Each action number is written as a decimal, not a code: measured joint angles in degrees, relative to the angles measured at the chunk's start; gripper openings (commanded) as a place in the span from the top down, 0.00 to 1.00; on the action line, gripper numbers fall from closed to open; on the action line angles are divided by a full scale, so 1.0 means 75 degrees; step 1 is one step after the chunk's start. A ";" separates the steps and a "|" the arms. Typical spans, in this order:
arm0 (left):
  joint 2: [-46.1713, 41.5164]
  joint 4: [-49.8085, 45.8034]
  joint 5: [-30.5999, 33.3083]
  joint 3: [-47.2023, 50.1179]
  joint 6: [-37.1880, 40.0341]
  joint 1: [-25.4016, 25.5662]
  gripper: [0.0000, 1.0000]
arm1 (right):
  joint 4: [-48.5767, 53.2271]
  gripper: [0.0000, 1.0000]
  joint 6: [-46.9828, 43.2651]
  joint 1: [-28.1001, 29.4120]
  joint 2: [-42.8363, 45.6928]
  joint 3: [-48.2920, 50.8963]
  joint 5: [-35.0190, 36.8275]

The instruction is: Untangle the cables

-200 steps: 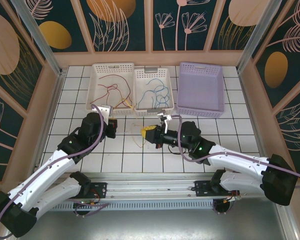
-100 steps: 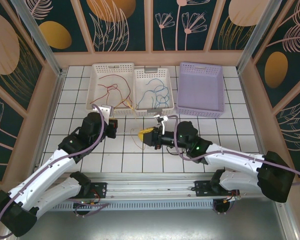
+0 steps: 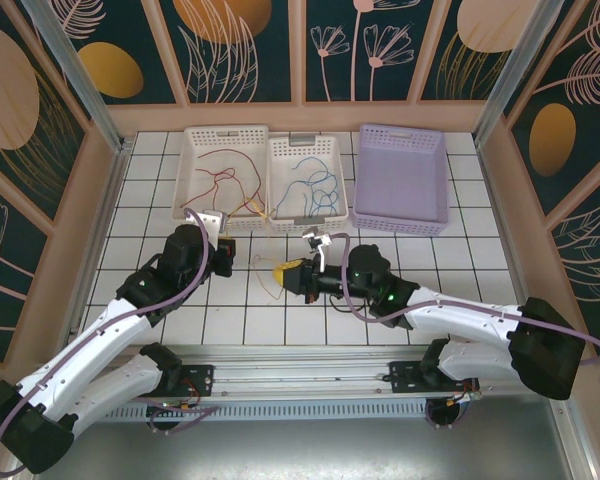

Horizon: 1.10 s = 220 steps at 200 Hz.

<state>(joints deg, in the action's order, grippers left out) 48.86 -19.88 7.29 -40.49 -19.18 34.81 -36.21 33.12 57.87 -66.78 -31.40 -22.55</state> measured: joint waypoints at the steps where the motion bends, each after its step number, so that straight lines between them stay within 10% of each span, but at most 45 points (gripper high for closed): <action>1: 0.0000 0.0000 0.0000 0.0000 0.0003 0.0000 1.00 | -0.0009 0.91 0.0000 0.0003 -0.0003 0.0000 0.0000; 93: -0.0050 -0.0003 -0.0087 0.0003 0.0012 0.0000 1.00 | -0.0035 1.00 0.0000 0.0192 -0.0029 0.0017 0.0775; 220: -0.0154 -0.0003 -0.0085 0.0003 0.0012 0.0000 1.00 | 0.2171 1.00 0.0705 -0.1416 0.4517 0.1871 0.2527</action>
<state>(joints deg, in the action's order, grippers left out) 47.70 -19.90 6.66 -40.47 -19.09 34.81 -19.92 38.41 47.24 -32.91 -17.37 -3.60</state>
